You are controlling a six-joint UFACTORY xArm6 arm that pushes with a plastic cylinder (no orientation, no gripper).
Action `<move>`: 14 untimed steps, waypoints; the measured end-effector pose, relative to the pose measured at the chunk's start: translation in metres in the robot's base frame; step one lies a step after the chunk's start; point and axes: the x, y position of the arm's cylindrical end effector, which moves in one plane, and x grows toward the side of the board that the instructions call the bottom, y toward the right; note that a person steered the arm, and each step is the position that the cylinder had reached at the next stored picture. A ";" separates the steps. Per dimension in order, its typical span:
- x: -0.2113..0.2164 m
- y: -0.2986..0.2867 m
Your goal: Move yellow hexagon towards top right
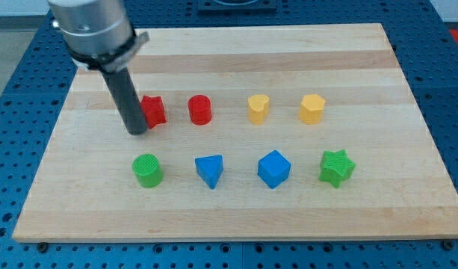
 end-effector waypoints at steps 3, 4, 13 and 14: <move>0.009 0.180; 0.009 0.202; -0.056 0.291; -0.064 0.298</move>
